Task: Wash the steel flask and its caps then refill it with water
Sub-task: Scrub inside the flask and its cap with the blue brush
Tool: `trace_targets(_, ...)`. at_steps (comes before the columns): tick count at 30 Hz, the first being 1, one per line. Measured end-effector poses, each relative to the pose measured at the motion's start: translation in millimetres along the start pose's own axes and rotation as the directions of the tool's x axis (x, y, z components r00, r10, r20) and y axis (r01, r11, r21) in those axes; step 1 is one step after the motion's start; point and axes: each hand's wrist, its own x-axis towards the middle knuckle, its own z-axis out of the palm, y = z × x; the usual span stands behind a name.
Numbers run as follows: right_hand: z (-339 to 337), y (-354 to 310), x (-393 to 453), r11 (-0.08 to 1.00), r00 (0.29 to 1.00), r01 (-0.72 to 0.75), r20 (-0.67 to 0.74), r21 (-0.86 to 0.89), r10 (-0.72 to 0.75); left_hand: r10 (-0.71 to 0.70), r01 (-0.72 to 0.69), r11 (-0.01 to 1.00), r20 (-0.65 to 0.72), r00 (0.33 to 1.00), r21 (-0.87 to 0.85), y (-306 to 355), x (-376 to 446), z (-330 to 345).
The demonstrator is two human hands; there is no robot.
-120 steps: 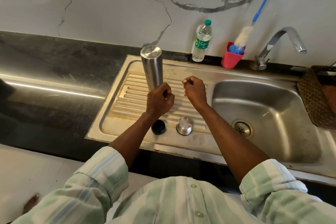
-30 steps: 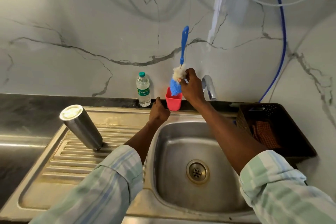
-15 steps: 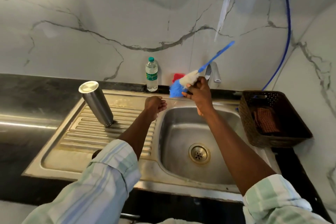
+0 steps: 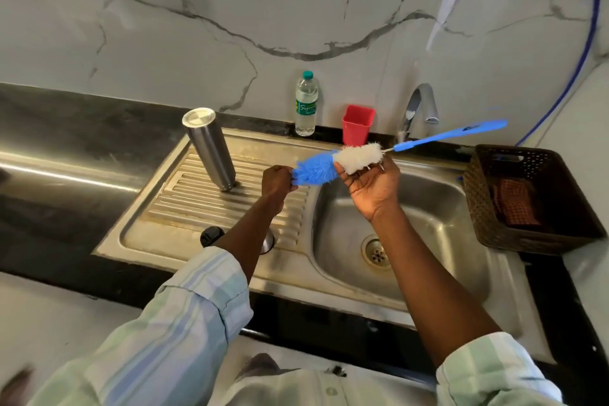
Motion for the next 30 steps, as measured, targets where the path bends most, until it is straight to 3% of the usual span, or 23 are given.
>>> trace_targets(6, 0.4, 28.9, -14.6, 0.973, 0.983, -0.183, -0.032, -0.14, 0.18, 0.104, -0.109, 0.971, 0.031, 0.994, 0.215, -3.8, 5.0, -43.8)
trace_targets(11, 11.7, 62.9, -38.8, 0.873, 0.98, -0.2, -0.068, -0.444, 0.189, 0.143, -0.164, 0.868, 0.079, 0.987, 0.469, -16.4, 29.5, -83.1)
trace_targets(19, 8.6, 99.1, -66.8, 0.905, 0.977, -0.213, -0.107, -0.368, 0.186, 0.235, -0.299, 0.836, 0.191, 0.953, 0.46, -9.2, -21.1, -125.7)
trace_targets(23, 11.9, 111.5, -81.0, 0.938, 0.974, -0.209, -0.148, -0.278, 0.173, 0.266, -0.392, 0.695, 0.29, 0.919, 0.603, -12.2, -35.3, -139.6)
trace_targets(25, 6.7, 118.2, -83.8, 0.948, 0.975, -0.2, -0.146, -0.249, 0.168, 0.215, -0.413, 0.619, 0.363, 0.907, 0.668, -16.4, -37.6, -144.3)
trace_targets(30, -5.9, 126.7, -95.6, 0.955, 0.973, -0.166, -0.197, -0.246, 0.119, 0.069, -0.54, 0.32, 0.55, 0.833, 0.778, -26.4, -48.8, -150.1)
